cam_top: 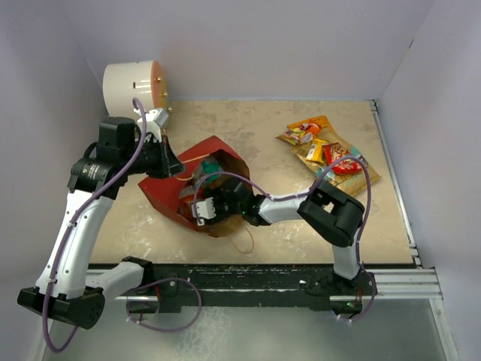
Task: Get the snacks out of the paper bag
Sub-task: Take out the snack from the paper bag.
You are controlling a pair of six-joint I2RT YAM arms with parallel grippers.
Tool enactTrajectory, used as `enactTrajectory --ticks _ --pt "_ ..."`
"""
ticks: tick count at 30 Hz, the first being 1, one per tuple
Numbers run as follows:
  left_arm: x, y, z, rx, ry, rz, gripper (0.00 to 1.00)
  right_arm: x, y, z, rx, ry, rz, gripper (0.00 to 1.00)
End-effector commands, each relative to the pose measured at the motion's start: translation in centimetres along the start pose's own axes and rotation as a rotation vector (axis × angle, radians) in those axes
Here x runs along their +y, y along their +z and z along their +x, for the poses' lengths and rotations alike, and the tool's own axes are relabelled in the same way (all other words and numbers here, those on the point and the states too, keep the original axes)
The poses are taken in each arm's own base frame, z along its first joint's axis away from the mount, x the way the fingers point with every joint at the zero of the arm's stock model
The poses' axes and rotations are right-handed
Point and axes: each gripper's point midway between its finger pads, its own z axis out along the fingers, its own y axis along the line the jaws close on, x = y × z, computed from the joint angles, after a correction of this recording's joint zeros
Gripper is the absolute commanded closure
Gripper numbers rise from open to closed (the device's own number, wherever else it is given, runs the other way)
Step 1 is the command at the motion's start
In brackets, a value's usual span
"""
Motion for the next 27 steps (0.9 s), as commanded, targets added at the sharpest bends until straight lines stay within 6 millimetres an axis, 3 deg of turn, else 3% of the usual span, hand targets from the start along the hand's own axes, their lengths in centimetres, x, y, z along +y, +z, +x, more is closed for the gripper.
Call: enactTrajectory --ticks 1,8,12,20,23,27 --pt "-0.9 -1.0 -1.5 -0.063 0.068 0.023 1.00 -3.4 0.9 -2.5 -0.065 0.005 0.093 0.56" --pt "-0.5 -1.1 -1.7 -0.069 0.055 -0.008 1.00 -4.1 -1.0 -3.3 -0.069 0.024 0.112 0.87" --pt "0.4 -0.8 -1.7 -0.067 0.021 -0.057 1.00 -4.8 -2.9 -4.4 -0.077 0.048 0.114 0.99" --pt "1.2 0.4 -1.6 -0.039 -0.064 -0.094 1.00 -3.5 -8.9 -5.1 -0.076 0.114 0.104 1.00" --pt "0.5 1.0 -1.7 -0.019 -0.109 -0.056 1.00 -3.3 -11.8 -5.6 -0.089 0.184 0.135 1.00" --pt "-0.9 1.5 -1.5 0.009 -0.191 0.022 1.00 -4.2 -16.5 -7.7 -0.150 0.336 0.194 1.00"
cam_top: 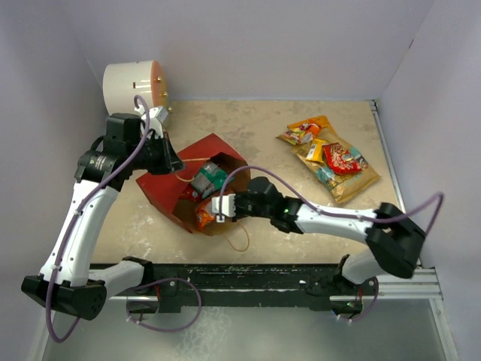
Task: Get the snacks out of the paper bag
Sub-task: Take out the snack from the paper bag, then place the snack at the center of the board.
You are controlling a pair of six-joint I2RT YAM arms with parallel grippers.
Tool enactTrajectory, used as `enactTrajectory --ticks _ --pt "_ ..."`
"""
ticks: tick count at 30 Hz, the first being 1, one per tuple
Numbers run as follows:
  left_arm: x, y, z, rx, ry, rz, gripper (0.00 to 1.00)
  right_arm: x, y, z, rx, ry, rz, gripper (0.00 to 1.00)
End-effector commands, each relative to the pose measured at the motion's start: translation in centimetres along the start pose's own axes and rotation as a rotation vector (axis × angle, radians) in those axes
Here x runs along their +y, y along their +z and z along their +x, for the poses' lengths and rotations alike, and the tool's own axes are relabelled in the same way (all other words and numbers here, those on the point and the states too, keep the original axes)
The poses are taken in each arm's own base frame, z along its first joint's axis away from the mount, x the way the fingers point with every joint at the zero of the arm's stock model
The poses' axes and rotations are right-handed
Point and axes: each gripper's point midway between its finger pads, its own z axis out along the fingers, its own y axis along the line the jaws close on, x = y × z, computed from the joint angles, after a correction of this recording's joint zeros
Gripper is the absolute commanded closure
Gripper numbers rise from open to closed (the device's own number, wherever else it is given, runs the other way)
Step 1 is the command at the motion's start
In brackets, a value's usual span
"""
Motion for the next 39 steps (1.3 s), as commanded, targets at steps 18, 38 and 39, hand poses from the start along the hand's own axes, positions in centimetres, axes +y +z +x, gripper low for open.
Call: enactTrajectory --ticks 18,38,39 --pt "-2.7 -1.1 -0.3 0.006 -0.131 0.090 1.00 -11.9 -22.9 -2.2 0.004 0.883 0.931 1.00" --pt "-2.5 0.2 -1.9 -0.020 -0.060 0.091 1.00 -26.7 -24.0 14.8 0.457 1.001 1.327 1.00" --pt "-2.5 0.3 -1.9 -0.016 -0.053 0.095 1.00 -26.8 -23.9 15.7 0.483 0.999 1.331 1.00"
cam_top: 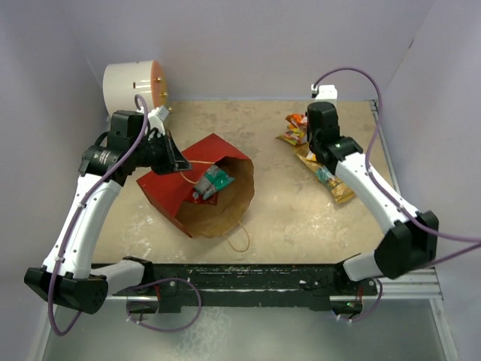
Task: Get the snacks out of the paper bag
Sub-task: Place the snack at the center of the board.
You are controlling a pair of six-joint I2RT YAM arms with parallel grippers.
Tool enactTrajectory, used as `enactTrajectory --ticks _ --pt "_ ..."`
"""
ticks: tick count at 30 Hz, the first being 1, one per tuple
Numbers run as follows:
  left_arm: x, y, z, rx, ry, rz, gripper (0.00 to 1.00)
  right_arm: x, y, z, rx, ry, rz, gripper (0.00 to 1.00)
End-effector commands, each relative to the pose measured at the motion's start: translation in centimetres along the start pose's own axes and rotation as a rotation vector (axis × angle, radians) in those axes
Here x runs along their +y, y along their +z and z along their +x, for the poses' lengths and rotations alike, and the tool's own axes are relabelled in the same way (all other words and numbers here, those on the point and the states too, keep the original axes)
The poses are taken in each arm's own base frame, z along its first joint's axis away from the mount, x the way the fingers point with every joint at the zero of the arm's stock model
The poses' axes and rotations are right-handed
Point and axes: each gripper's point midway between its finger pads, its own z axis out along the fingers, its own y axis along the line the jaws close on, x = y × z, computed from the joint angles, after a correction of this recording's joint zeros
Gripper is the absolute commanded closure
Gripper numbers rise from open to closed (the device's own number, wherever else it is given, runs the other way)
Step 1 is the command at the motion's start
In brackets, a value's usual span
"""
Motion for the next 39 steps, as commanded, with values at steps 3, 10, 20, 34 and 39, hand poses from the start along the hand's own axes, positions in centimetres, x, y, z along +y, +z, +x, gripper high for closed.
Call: enactTrajectory --ticks 3,10,20,34,39 --pt "-1.6 -0.3 -2.0 -0.060 0.110 0.057 1.00 -2.0 3.4 -1.7 -0.022 0.002 0.111 1.00" --pt "-1.3 -0.3 -1.8 -0.054 0.152 0.056 1.00 -3.4 4.8 2.4 0.037 -0.173 0.211 1.00" --pt "-1.5 0.2 -2.2 -0.041 0.171 0.070 1.00 -1.6 6.1 7.7 0.150 -0.221 0.136 0.82" --pt "-2.2 -0.3 -1.3 -0.051 0.080 0.109 1.00 0.1 -2.3 4.0 0.080 -0.054 -0.203 0.31" --pt "-3.0 -0.5 -0.8 -0.032 0.015 0.147 1.00 3.6 -8.5 5.3 0.101 -0.004 -0.489 0.30"
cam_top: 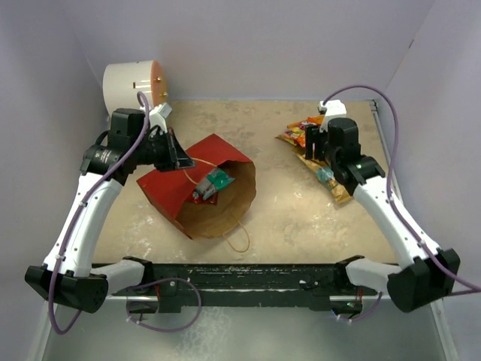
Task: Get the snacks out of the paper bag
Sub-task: Place the snack at the center of the board, then take out the snack from the paper bag.
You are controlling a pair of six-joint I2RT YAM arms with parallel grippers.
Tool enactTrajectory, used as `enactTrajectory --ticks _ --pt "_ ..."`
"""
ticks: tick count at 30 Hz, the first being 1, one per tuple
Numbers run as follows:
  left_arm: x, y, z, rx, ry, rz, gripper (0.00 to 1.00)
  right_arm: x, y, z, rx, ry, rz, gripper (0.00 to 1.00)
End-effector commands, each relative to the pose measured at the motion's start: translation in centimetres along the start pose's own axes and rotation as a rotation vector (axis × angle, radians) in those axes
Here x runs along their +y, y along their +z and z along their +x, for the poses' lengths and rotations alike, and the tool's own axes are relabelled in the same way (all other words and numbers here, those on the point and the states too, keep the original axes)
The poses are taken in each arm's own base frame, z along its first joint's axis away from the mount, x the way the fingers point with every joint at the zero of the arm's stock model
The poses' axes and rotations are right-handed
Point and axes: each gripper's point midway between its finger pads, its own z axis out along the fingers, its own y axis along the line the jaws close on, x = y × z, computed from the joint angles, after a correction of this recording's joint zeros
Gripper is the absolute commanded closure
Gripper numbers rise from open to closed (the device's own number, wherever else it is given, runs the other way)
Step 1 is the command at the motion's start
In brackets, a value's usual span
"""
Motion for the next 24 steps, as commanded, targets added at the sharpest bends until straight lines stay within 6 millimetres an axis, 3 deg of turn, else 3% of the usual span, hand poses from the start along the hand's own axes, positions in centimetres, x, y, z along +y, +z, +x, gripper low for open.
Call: enactTrajectory --ticks 1,4,8,13,16,19,24 --pt "-2.0 -0.6 -0.4 -0.028 -0.040 0.080 1.00 6.6 -5.3 3.1 0.061 0.007 -0.333 0.30" --pt "-2.1 -0.9 -0.2 -0.021 -0.056 0.078 1.00 10.7 -9.8 4.0 0.013 -0.020 -0.531 0.30" --pt "-2.1 -1.2 0.0 -0.016 -0.064 0.068 1.00 13.7 -16.3 3.3 -0.186 -0.030 -0.823 0.28" --pt "-2.4 -1.3 0.0 -0.007 -0.063 0.078 1.00 17.5 -20.9 4.7 -0.372 -0.210 -1.119 0.30" --pt "-2.4 -1.4 -0.2 -0.022 -0.062 0.078 1.00 19.8 -21.1 5.8 -0.403 -0.359 -1.173 0.30" --pt "-2.4 -1.4 -0.3 -0.037 -0.068 0.079 1.00 22.0 -19.8 6.6 -0.432 -0.496 -1.156 0.29" --pt "-2.3 -1.2 -0.4 -0.053 -0.078 0.081 1.00 25.4 -15.9 8.6 -0.457 -0.766 -1.090 0.27"
